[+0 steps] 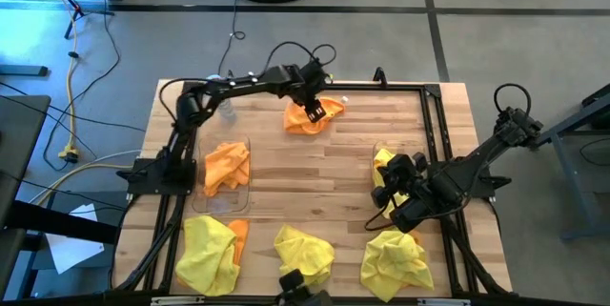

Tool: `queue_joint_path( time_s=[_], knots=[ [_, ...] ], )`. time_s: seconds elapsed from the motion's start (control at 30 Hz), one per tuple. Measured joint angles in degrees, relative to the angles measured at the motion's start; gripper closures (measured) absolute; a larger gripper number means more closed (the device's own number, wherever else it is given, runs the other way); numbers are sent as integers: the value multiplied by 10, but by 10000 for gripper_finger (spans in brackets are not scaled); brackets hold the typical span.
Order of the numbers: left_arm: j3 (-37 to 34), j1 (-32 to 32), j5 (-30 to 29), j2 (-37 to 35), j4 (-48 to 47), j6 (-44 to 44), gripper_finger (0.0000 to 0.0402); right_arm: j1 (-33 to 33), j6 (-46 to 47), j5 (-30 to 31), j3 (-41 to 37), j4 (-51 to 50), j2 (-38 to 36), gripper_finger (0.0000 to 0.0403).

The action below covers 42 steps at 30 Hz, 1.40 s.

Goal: Sort microfiber towel by color & place in baskets
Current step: Put the orange towel into the left transparent bin

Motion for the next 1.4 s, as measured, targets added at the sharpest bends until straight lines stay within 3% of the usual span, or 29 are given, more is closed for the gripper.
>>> queue_joint_path(
  time_s=[0.33, 0.6, 0.73, 1.1, 1.4],
  knots=[
    [2, 1, -6, 74, -27, 2, 260, -6, 35, -2, 0, -26, 0, 403],
    [4, 1, -41, 77, -91, 47, 348, -6, 34, -14, 0, -36, 0, 403],
    [2, 1, -61, 71, -125, -13, 389, 3, 28, -21, -1, -32, 0, 403],
    [-1, -32, -45, -19, -157, -122, 401, 59, 15, -1, -199, 243, -79, 403],
    [0, -113, -78, -138, -158, -192, 401, 58, -178, -54, -273, 388, -148, 403]
  ],
)
